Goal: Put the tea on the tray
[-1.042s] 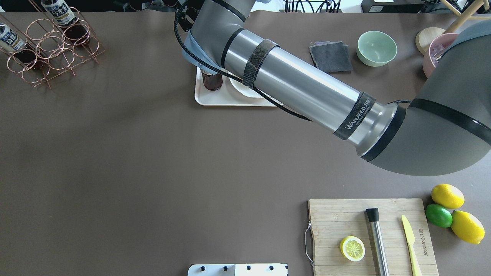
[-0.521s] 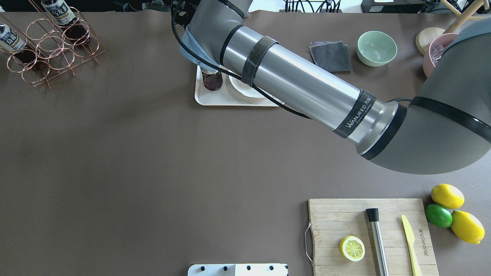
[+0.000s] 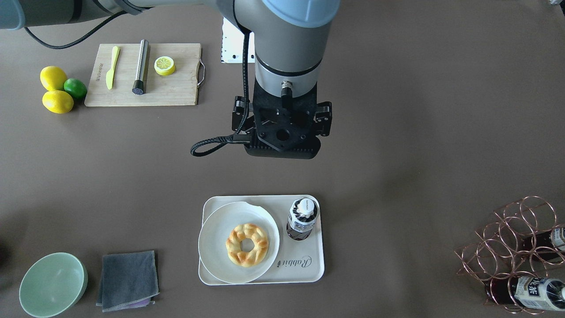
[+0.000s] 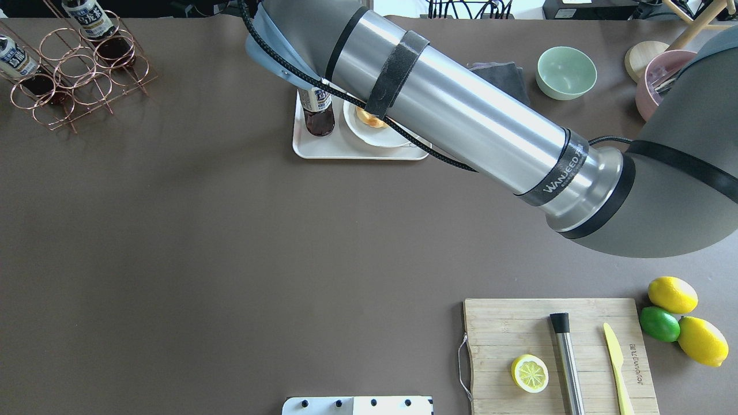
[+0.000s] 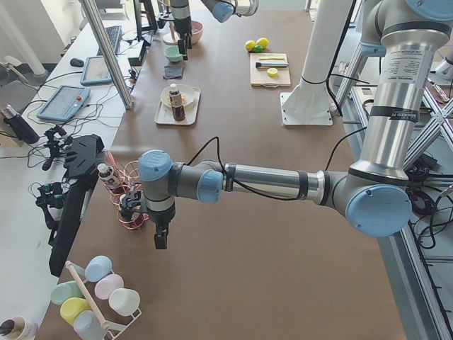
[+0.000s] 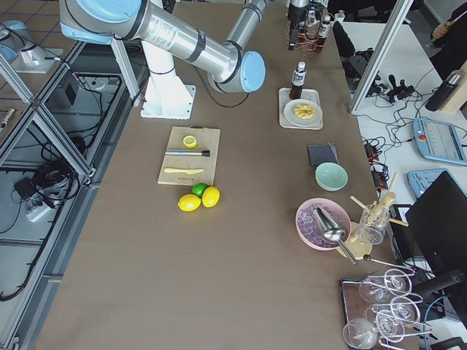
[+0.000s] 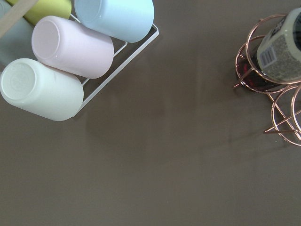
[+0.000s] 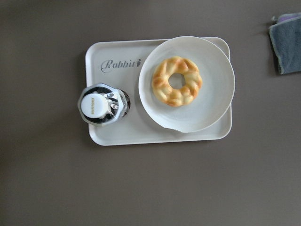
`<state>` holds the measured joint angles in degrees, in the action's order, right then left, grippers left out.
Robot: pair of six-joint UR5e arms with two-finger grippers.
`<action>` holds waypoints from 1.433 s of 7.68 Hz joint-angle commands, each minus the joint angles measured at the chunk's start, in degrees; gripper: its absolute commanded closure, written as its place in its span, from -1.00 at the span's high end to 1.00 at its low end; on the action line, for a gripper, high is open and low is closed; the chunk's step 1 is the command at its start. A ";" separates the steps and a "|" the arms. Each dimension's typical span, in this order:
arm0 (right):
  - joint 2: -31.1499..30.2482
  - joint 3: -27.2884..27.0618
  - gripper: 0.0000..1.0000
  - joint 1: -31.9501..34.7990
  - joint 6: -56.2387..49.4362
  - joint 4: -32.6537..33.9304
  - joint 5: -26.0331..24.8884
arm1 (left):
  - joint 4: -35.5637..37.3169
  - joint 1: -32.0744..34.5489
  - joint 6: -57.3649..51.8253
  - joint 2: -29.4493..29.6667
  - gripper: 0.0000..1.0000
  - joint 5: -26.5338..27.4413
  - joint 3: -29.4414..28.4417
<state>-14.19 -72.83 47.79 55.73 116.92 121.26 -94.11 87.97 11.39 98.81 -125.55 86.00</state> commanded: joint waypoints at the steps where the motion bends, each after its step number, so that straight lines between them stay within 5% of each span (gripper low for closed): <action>1: -18.04 -25.83 1.00 3.78 -14.12 16.74 1.35 | 0.16 0.18 0.13 -1.06 0.94 0.13 0.56; 3: -35.66 -35.34 1.00 12.20 -27.78 18.59 1.18 | 0.07 0.18 0.04 -2.39 0.95 0.39 1.80; 5: -45.18 -33.88 1.00 21.24 -47.45 18.44 0.91 | 0.16 0.18 0.04 -2.74 0.94 0.48 1.97; 7: -49.86 -29.85 1.00 26.63 -50.02 14.95 1.79 | 0.24 0.10 0.04 -2.83 0.95 0.31 1.97; 10: -64.18 -18.80 1.00 32.08 -49.93 -16.19 6.78 | 0.42 -0.08 0.04 -2.92 0.94 0.04 1.62; 11: -64.56 -15.27 1.00 33.32 -49.93 -20.11 8.63 | 0.42 -0.08 0.04 -2.92 0.95 0.13 1.53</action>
<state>-74.95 -95.20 78.35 5.92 109.26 126.54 -93.71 87.95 11.43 95.92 -125.43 87.64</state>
